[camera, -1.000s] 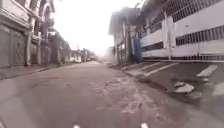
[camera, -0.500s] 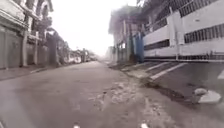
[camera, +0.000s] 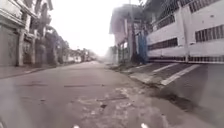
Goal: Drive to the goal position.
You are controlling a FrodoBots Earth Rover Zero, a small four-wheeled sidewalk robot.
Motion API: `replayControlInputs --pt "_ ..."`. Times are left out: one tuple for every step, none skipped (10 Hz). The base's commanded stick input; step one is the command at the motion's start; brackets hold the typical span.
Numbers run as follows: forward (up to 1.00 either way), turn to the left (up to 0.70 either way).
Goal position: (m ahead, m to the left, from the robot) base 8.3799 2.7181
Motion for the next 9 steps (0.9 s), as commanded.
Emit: replayControlInputs --pt "1.0 0.01" --pt "1.0 0.01" --pt "1.0 0.01" --pt "1.0 0.01" --pt "1.0 0.01" --pt "1.0 0.01" --pt "1.0 0.01" --pt "1.0 0.01" --pt "1.0 0.01"
